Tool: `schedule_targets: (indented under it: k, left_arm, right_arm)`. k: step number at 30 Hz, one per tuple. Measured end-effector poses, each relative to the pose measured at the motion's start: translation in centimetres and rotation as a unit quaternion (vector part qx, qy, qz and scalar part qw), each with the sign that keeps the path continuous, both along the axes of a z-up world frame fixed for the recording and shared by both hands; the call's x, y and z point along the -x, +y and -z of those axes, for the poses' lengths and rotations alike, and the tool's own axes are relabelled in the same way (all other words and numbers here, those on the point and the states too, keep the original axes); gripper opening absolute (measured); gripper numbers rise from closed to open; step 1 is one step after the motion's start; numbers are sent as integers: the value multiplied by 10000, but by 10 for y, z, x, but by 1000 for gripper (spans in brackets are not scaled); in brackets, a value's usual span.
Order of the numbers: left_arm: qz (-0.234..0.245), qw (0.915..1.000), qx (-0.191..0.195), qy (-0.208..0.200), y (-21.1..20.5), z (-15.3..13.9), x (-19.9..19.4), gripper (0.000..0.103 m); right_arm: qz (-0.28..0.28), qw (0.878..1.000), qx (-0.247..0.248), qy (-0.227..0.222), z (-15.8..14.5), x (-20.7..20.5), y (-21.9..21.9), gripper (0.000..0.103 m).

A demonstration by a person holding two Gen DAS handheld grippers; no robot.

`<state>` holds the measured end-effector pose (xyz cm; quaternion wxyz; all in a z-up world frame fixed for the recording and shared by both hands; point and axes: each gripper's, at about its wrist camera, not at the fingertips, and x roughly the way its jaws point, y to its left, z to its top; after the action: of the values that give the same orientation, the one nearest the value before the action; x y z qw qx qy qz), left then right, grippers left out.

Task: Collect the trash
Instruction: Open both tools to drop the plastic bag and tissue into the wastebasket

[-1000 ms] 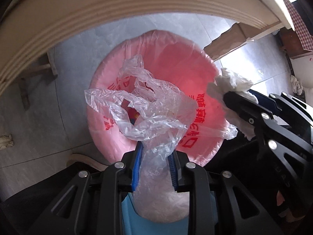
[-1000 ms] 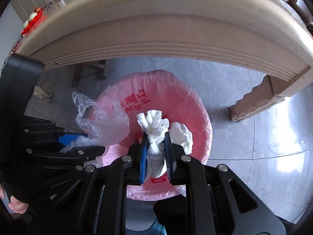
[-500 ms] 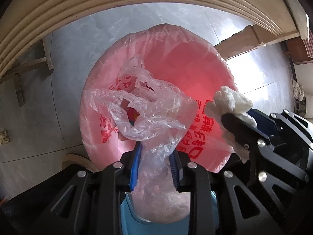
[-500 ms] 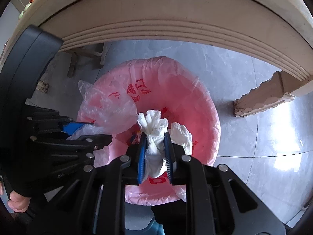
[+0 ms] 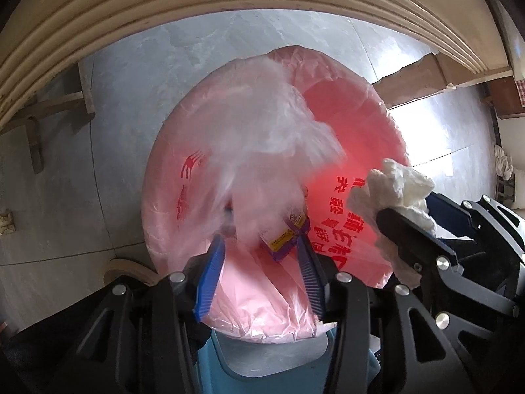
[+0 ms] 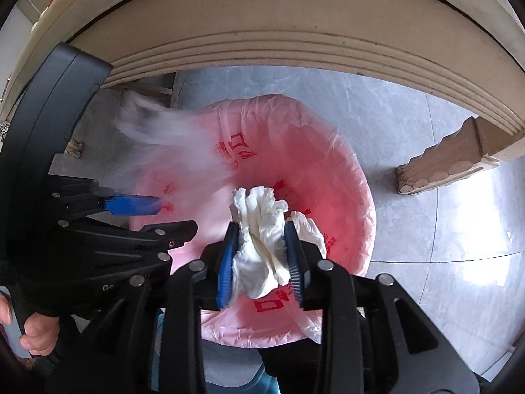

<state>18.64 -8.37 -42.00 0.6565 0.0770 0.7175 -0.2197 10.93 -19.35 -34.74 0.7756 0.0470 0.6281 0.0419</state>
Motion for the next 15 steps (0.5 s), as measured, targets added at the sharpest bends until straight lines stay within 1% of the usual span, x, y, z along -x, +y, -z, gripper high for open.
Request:
schedule_targets:
  k: [2, 4, 5, 7, 8, 9, 10, 12, 15]
  left_arm:
    - [-11, 10000, -12, -5, 0, 0, 0, 45]
    - [-57, 10000, -12, -3, 1, -1, 0, 45]
    - [-60, 10000, 2, -19, 1, -3, -1, 45]
    - [-69, 9999, -15, -75, 2, -5, 0, 46]
    - [-75, 9999, -33, -126, 3, -7, 0, 46]
    - [-72, 9998, -46, -157, 4, -7, -1, 47]
    - [-76, 9998, -72, -196, 5, -8, 0, 48]
    - [-112, 9995, -117, -268, 6, -12, 1, 55]
    - [-120, 9992, -173, -332, 9, -14, 0, 57]
  right_arm:
    - [8, 10000, 25, -16, -1, -1, 0, 35]
    - [37, 10000, 11, -21, -2, -1, -1, 41]
    - [44, 10000, 1, -22, -2, -1, -1, 46]
    - [66, 10000, -9, -39, -4, -1, -1, 49]
    - [76, 10000, -5, -52, -4, -1, -2, 52]
    - [88, 9999, 10, -68, -5, -1, -2, 55]
    - [99, 9999, 19, -80, -6, -1, -2, 57]
    - [125, 9999, -13, -84, -7, -1, -3, 59]
    - [153, 9998, -31, -121, -9, -2, -4, 67]
